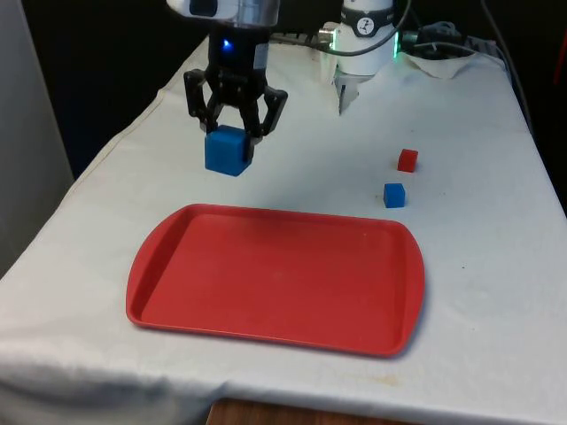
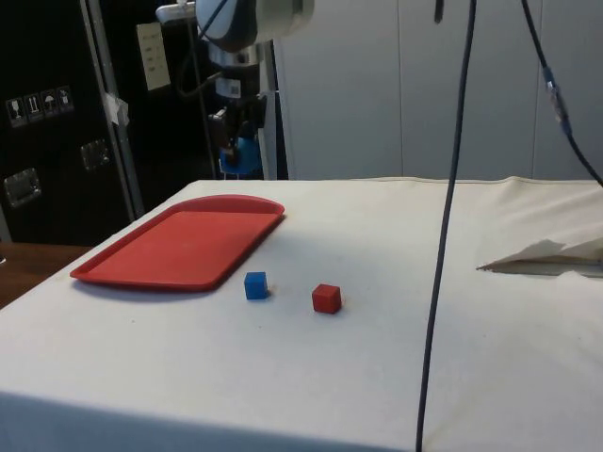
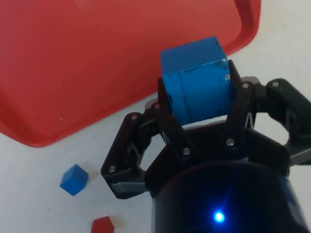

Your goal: Pick up the largest block and place it onto the tray.

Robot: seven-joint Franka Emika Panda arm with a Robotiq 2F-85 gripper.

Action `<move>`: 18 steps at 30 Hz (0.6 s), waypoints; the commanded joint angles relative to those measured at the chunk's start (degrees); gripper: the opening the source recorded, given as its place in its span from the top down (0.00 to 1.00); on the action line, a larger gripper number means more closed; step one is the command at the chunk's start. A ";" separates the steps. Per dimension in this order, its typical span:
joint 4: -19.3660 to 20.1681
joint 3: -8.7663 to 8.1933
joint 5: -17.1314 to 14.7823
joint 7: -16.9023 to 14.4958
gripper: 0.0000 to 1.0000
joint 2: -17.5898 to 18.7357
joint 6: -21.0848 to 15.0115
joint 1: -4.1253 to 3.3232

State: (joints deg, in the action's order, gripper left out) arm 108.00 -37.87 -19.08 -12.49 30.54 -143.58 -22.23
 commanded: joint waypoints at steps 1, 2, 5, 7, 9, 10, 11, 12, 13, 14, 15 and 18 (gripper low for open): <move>-1.55 0.74 -0.92 -1.09 1.00 0.69 1.38 0.74; -0.69 0.00 -0.29 -0.29 1.00 0.46 0.46 0.06; -4.13 0.74 -2.18 -2.35 1.00 2.41 2.92 0.97; -5.39 0.74 -2.81 -2.98 1.00 3.32 3.72 1.09; -6.65 0.74 -3.38 -3.44 1.00 4.24 4.47 1.15; -7.22 0.74 -3.72 -3.72 1.00 4.70 4.81 1.20; -7.73 0.74 -4.07 -3.95 1.00 5.27 4.98 1.15; -7.73 0.00 -3.95 -3.67 1.00 5.50 4.76 0.52; -8.71 0.74 -4.70 -4.35 1.00 6.36 5.33 1.03; -9.11 0.69 -4.93 -4.47 1.00 6.82 5.44 1.03; -9.51 0.80 -5.04 -4.47 1.00 7.39 5.44 0.92; -10.60 1.03 -5.39 -4.53 1.00 8.77 5.39 0.86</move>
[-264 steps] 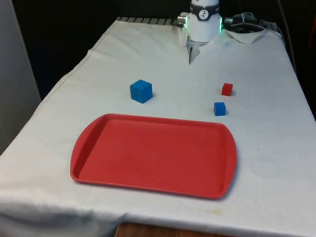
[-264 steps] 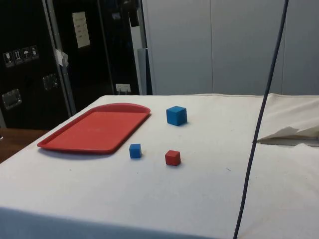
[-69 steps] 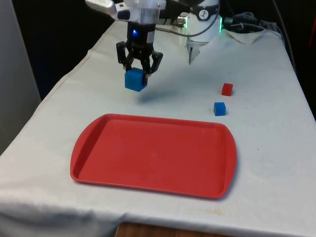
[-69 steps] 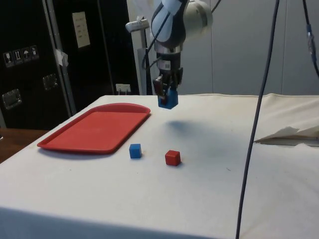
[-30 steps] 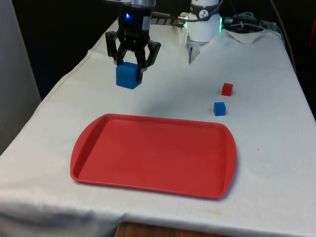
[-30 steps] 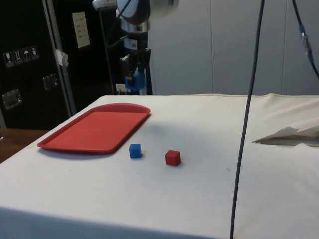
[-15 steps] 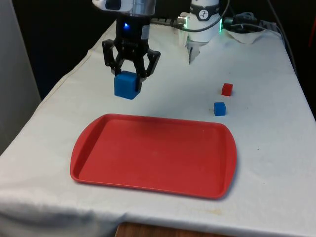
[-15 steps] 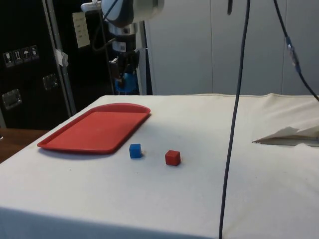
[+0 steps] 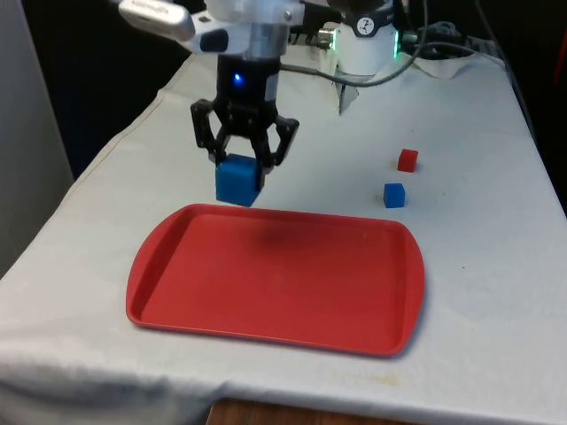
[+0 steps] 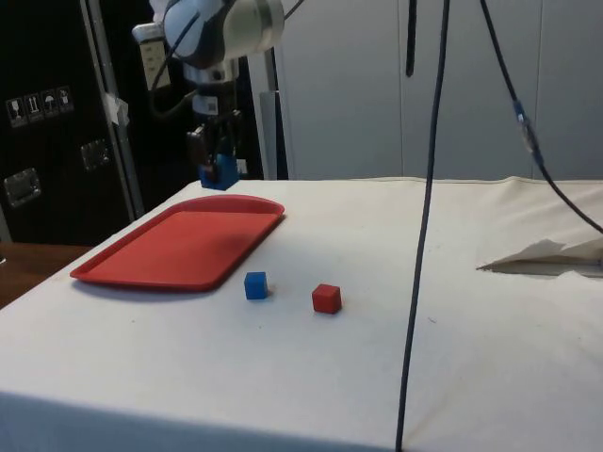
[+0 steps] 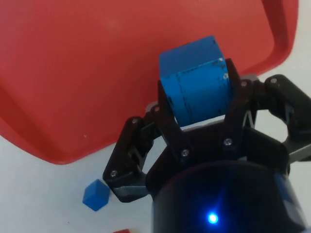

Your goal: Pick up the largest block and place it onto the tray.

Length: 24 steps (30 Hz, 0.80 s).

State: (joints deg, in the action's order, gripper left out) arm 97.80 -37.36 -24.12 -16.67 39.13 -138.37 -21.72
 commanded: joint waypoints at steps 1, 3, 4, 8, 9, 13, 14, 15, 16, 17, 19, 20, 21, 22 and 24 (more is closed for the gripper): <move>-0.86 0.69 -0.52 -0.29 1.00 0.74 0.17 0.34; -1.26 0.40 -0.34 0.00 1.00 1.49 0.00 0.00; -2.06 1.03 -0.80 -0.23 1.00 2.18 0.11 0.34; -3.84 1.55 -1.32 -0.17 1.00 4.30 0.06 0.40; -4.30 1.66 -1.49 -0.17 1.00 4.87 0.06 0.40; -6.19 2.01 -2.23 -0.46 1.00 6.88 0.11 0.63; -6.65 2.06 -2.52 -0.57 1.00 7.39 0.17 0.74; -6.99 2.12 -2.81 -0.74 1.00 7.79 0.17 0.86; -7.33 2.12 -3.27 -0.97 1.00 8.25 0.17 0.92; -7.96 2.12 -4.24 -1.60 1.00 9.17 0.06 0.97; -8.48 2.12 -5.27 -2.23 1.00 10.03 0.06 1.03; -7.91 1.32 -4.76 -1.72 1.00 9.74 0.00 0.34; -8.77 2.12 -5.79 -2.58 1.00 10.49 0.00 1.03; -9.05 2.12 -6.30 -2.92 1.00 10.89 0.00 1.09; -9.68 2.12 -7.28 -3.50 1.00 11.69 0.06 1.15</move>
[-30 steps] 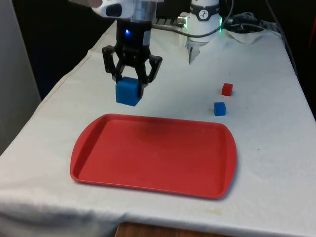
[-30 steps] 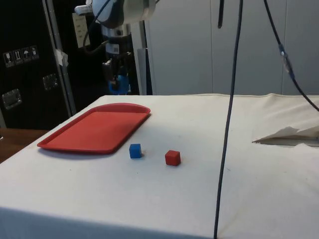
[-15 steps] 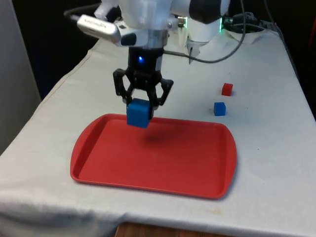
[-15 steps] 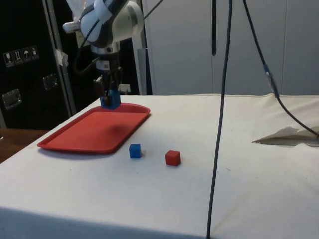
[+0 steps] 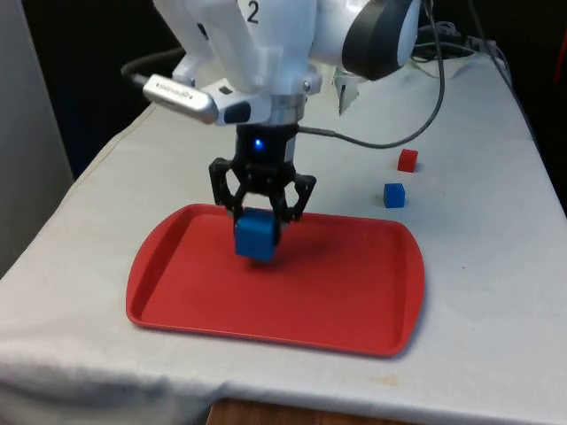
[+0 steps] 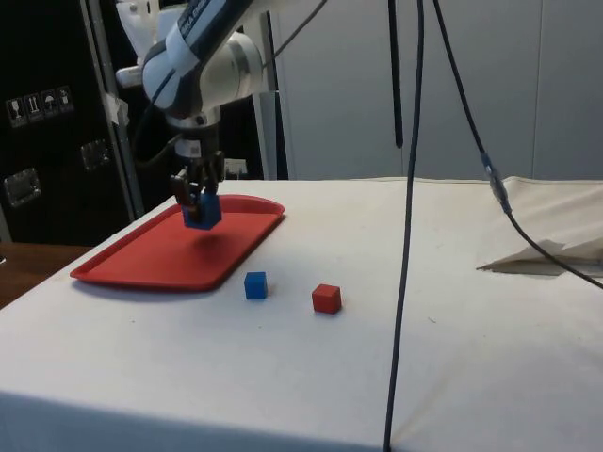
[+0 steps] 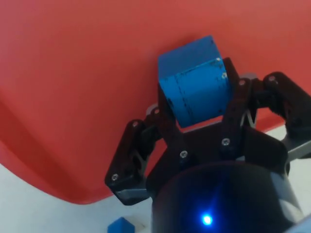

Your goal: Pick up the largest block and place it onto the tray.

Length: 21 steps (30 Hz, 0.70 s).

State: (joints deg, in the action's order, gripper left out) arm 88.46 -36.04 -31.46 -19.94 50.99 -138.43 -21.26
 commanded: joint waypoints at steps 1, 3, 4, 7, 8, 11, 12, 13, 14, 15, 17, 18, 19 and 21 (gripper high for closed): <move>-0.92 0.80 -0.92 -0.80 1.00 0.63 0.17 0.74; -1.55 0.74 -1.83 -1.32 1.00 1.55 0.17 0.86; -0.92 0.00 -1.55 -0.92 1.00 1.20 0.06 0.11; -2.46 0.63 -2.98 -1.95 1.00 2.69 0.29 0.92; -3.15 0.63 -3.61 -2.29 1.00 3.55 0.34 0.97; -3.78 0.34 -3.90 -2.23 1.00 4.24 0.57 0.86; -3.90 0.23 -3.90 -2.18 1.00 4.30 0.57 0.80; -3.67 0.00 -3.84 -2.01 1.00 4.47 0.06 0.46; -4.01 0.11 -3.90 -2.18 1.00 4.35 0.57 0.74; -4.01 0.06 -3.90 -2.18 1.00 4.41 0.46 0.69; -3.90 0.00 -3.95 -2.12 1.00 4.47 0.34 0.57; -3.84 0.00 -3.90 -2.12 0.98 4.47 0.29 0.57; -3.78 0.00 -3.90 -2.06 0.92 4.47 0.29 0.57; -3.72 0.00 -3.90 -2.06 0.74 4.47 0.23 0.52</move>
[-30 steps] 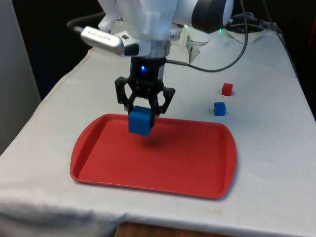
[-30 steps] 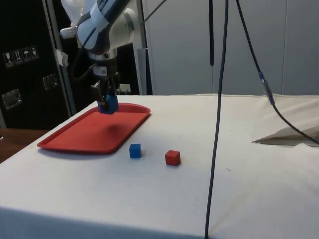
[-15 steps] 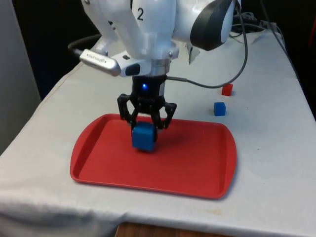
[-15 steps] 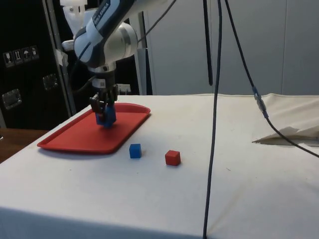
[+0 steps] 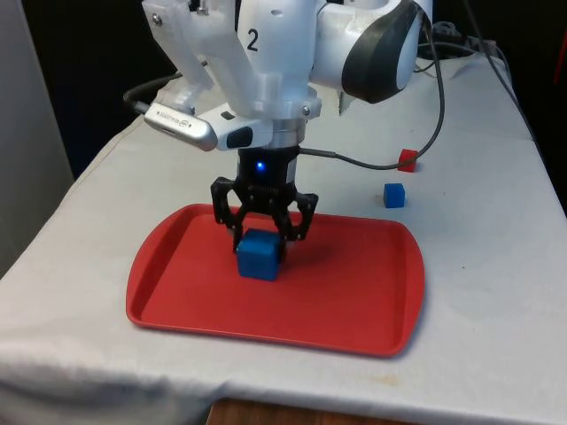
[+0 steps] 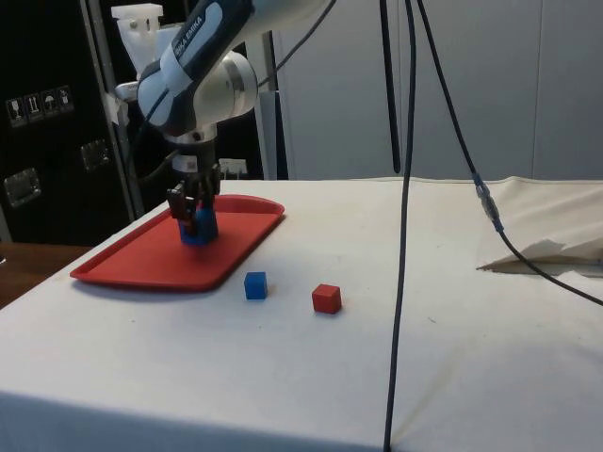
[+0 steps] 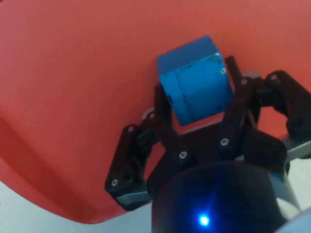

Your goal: Pick up the largest block and place it onto the tray.

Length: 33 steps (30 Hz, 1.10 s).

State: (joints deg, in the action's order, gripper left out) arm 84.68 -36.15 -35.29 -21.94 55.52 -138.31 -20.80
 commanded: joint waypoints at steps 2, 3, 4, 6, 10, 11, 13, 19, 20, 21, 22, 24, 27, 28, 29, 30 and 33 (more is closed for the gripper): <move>0.06 0.06 -0.06 -0.06 0.55 -0.06 0.06 0.06; 0.11 0.06 -0.06 -0.06 0.44 -0.06 0.06 0.06; 0.11 0.06 -0.06 -0.06 0.35 -0.06 0.06 0.00; 0.11 0.06 -0.06 -0.06 0.15 -0.06 0.06 0.00; 0.06 0.00 0.00 0.00 0.00 0.00 0.00 0.00; 0.17 0.06 -0.06 -0.06 0.00 -0.06 0.00 0.00; 0.17 0.06 -0.06 0.00 0.00 -0.06 0.00 0.00; 0.40 -1.03 0.29 0.17 0.00 -1.55 1.09 -0.57; 0.46 -1.15 0.34 0.23 0.00 -1.89 1.32 -0.69; 0.52 -1.32 0.29 0.23 0.00 -2.12 1.60 -0.80; 0.57 -1.49 0.29 0.23 0.00 -2.35 1.83 -0.92; 0.74 -1.89 0.40 0.23 0.00 -3.04 2.46 -1.09; 1.09 -2.46 0.63 0.29 0.00 -3.95 3.04 -1.49; 0.63 -2.18 0.29 0.00 0.00 -3.84 3.04 -1.15; 1.32 -2.81 0.80 0.29 0.00 -4.70 3.44 -1.72; 1.49 -2.98 0.86 0.29 0.00 -5.10 3.67 -1.83; 2.12 -3.55 1.20 0.34 0.00 -6.36 4.35 -2.23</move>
State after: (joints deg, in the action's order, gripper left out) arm 86.12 -39.25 -34.38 -21.89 49.62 -133.90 -22.52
